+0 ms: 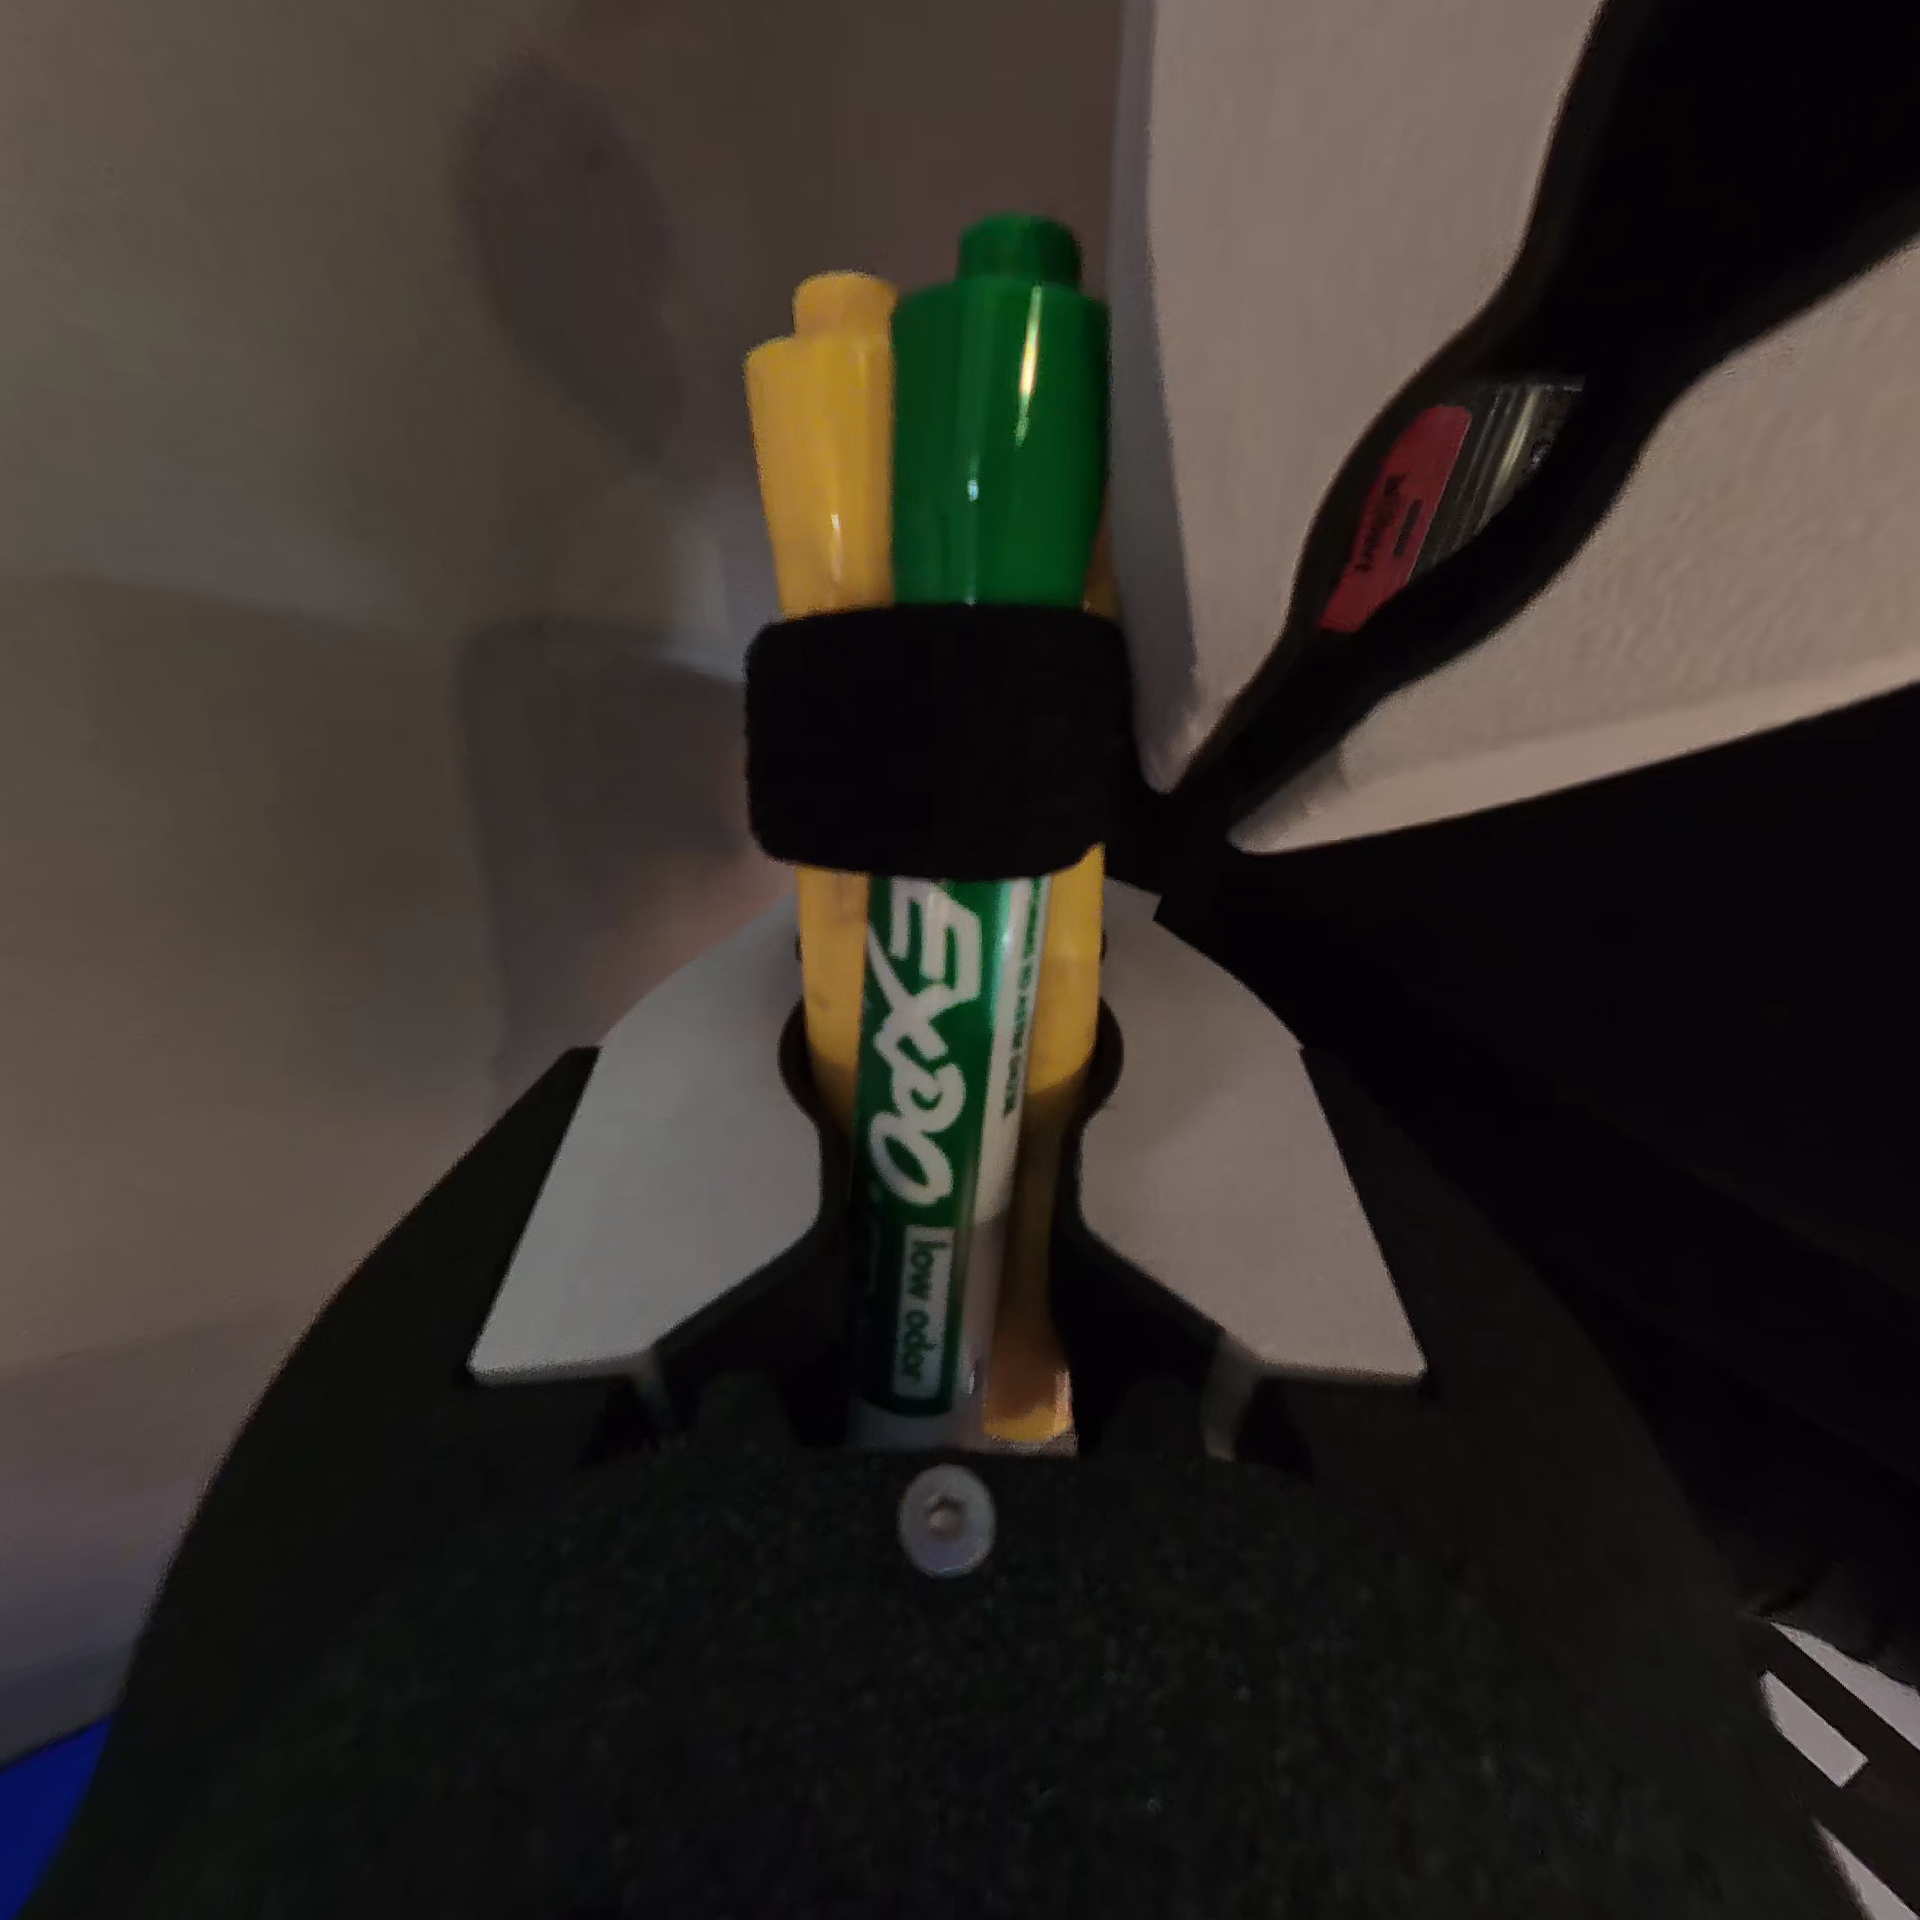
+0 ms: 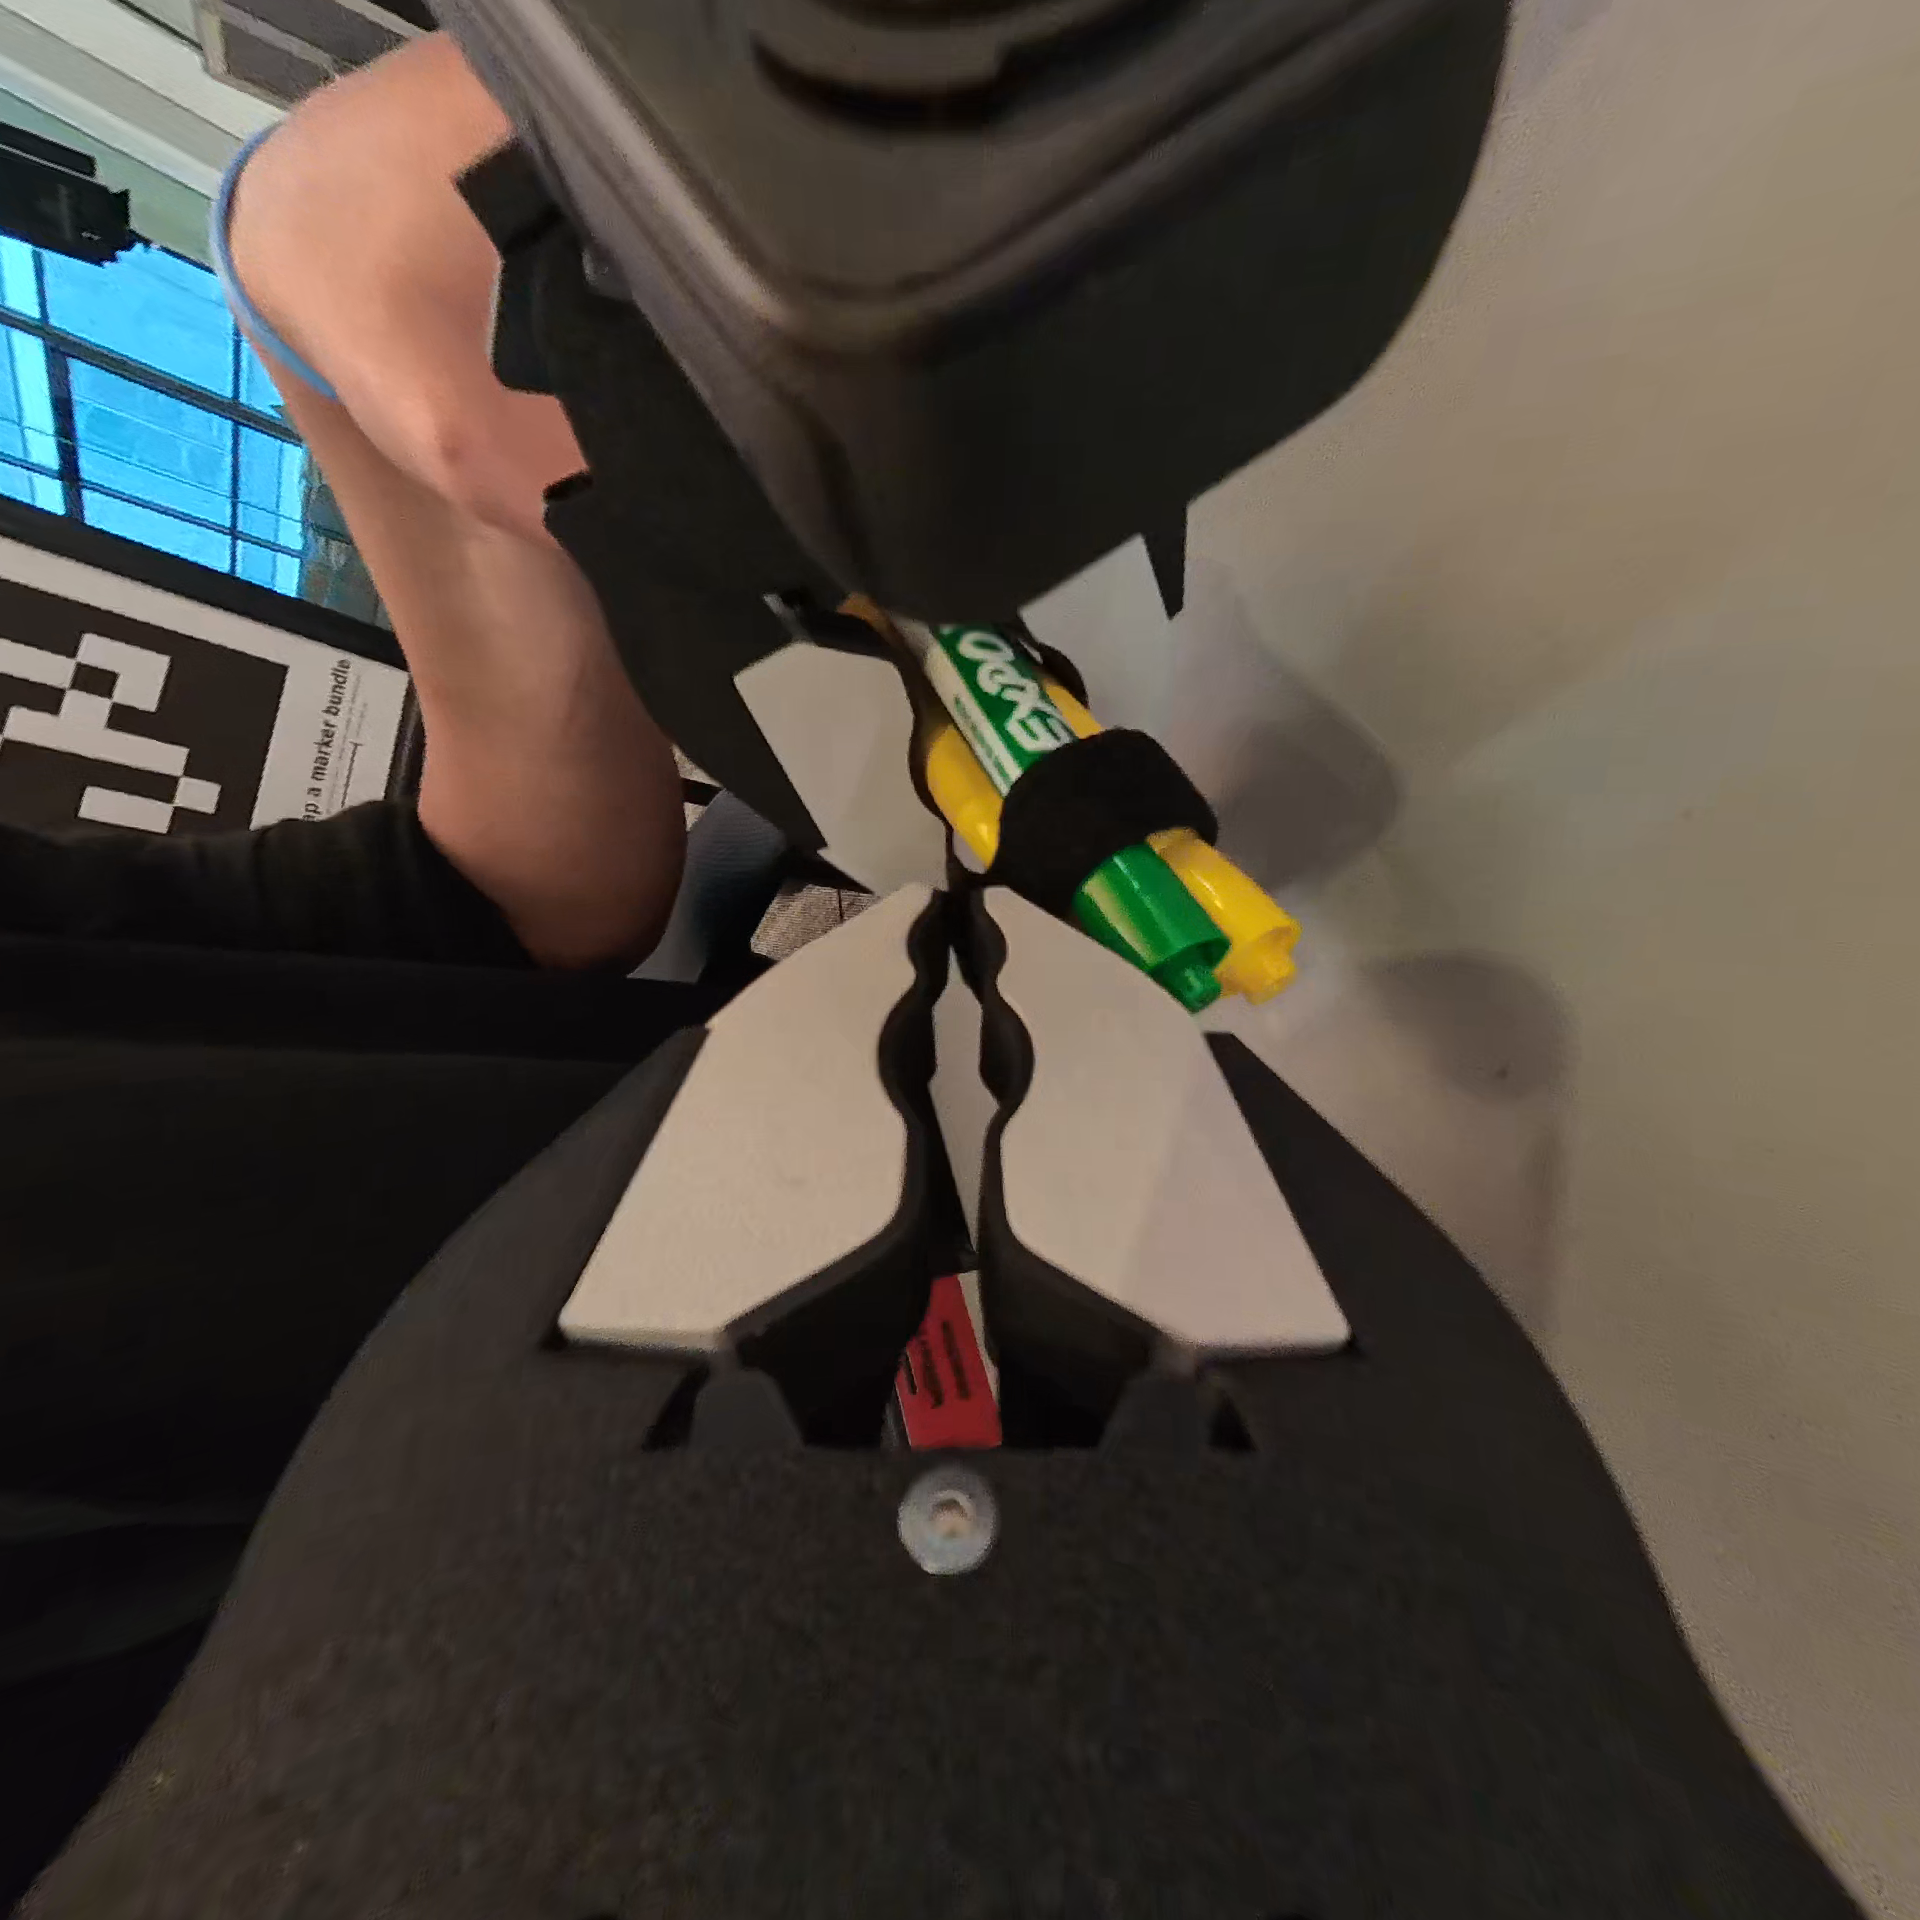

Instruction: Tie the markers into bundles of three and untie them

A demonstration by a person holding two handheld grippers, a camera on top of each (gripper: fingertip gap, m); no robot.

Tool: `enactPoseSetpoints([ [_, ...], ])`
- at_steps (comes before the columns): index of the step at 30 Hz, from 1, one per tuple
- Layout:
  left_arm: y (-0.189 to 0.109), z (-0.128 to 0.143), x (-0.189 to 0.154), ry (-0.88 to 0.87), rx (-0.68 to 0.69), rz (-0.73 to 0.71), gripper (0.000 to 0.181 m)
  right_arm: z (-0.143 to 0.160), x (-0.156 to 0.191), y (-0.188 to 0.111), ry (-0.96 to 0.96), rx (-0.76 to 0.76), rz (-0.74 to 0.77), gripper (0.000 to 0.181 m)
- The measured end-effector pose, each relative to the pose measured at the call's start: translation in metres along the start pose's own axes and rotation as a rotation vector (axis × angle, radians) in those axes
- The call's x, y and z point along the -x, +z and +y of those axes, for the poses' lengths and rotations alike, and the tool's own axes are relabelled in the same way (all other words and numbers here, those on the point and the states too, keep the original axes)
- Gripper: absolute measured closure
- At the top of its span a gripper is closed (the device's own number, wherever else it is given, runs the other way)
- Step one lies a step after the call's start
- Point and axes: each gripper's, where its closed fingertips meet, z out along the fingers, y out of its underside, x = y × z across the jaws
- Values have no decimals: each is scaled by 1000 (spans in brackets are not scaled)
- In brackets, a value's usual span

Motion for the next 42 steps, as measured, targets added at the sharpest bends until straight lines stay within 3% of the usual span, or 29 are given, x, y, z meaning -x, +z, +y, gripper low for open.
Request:
enactPoseSetpoints([
  [8, 3, 6, 1, -1, -11, -5, 138, 4, -7, 1, -50, 79, 168, 178],
  [11, 3, 5, -1, 13, -24, -2, 138, 5, -4, 1, -182, 143, 248, 177],
  [14, 0, 3, -3, 20, -44, 8, 138, -1, 3, -1, -439, 172, 349, 177],
  [19, -4, 0, -7, 50, -80, 18, 140, -7, 22, -3, -609, 138, 285, 176],
  [22, -2, 1, -4, 40, -75, 7, 139, -2, 31, 1, -648, 137, 171, 175],
  [24, -1, 1, -2, 32, -76, 10, 140, 0, 21, 3, -700, 157, 244, 163],
  [29, 1, 3, -3, 35, -71, 22, 140, -8, 45, -14, -1030, 1, 257, 154],
  [32, 0, 5, -3, 31, -71, 32, 140, -16, 40, -36, -1373, -139, 427, 142],
  [34, -2, 4, -4, 36, -76, 44, 140, -16, 33, -44, -1526, -233, 574, 122],
  [36, -4, 3, -7, 48, -80, 50, 140, -3, 26, -37, -1627, -236, 622, 129],
  [39, -8, -1, -10, 59, -91, 61, 139, 5, 3, -24, -1722, -171, 720, 119],
  [42, -9, -3, -12, 61, -85, 69, 140, -1, 4, -21, -1867, -211, 790, 117],
])
